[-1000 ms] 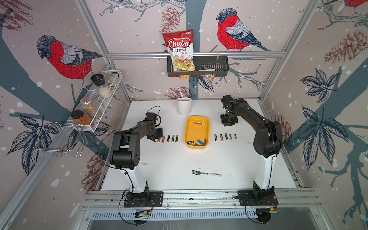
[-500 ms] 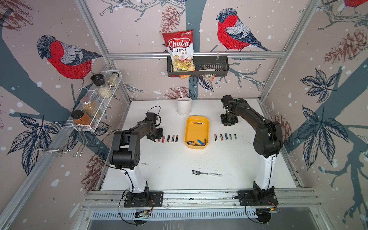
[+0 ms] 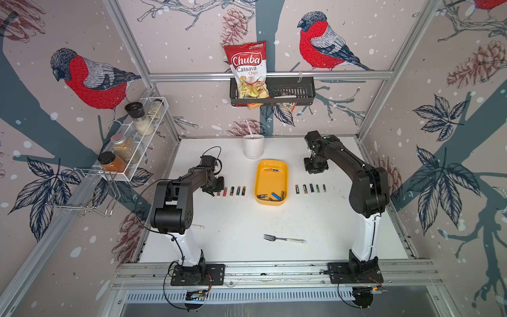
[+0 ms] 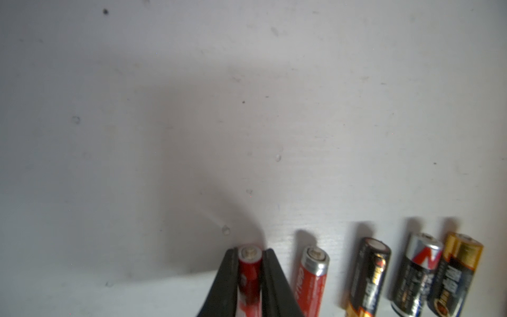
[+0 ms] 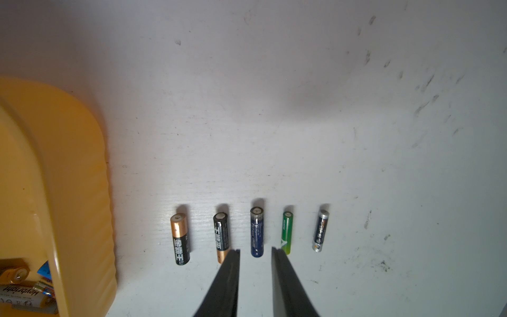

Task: Take the batteries out of the storage box
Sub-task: Place the battery at the center of the board.

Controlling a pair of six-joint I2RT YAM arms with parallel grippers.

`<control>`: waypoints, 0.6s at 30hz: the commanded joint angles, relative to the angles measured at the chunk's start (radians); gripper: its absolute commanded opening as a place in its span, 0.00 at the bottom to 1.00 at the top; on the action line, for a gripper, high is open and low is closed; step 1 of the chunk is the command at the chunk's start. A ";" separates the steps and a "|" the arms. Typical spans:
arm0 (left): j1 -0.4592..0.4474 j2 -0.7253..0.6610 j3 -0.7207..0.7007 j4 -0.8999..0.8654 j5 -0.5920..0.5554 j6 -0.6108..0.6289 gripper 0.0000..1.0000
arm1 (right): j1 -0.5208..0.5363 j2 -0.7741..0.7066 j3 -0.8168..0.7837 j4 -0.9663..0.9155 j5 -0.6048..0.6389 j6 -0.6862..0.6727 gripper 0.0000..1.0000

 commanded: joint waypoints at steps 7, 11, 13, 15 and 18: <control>0.003 0.001 -0.003 -0.032 -0.004 0.002 0.25 | 0.000 -0.012 -0.004 -0.011 0.008 0.009 0.27; 0.003 -0.001 -0.003 -0.032 -0.005 0.001 0.29 | 0.000 -0.012 -0.003 -0.012 0.007 0.008 0.27; 0.002 -0.003 -0.002 -0.034 -0.008 0.000 0.29 | -0.001 -0.013 -0.003 -0.012 0.008 0.008 0.27; 0.003 -0.005 -0.001 -0.034 -0.008 0.000 0.29 | -0.001 -0.013 -0.003 -0.012 0.009 0.008 0.27; 0.003 -0.012 -0.002 -0.034 -0.010 -0.001 0.29 | -0.001 -0.013 -0.003 -0.012 0.010 0.008 0.27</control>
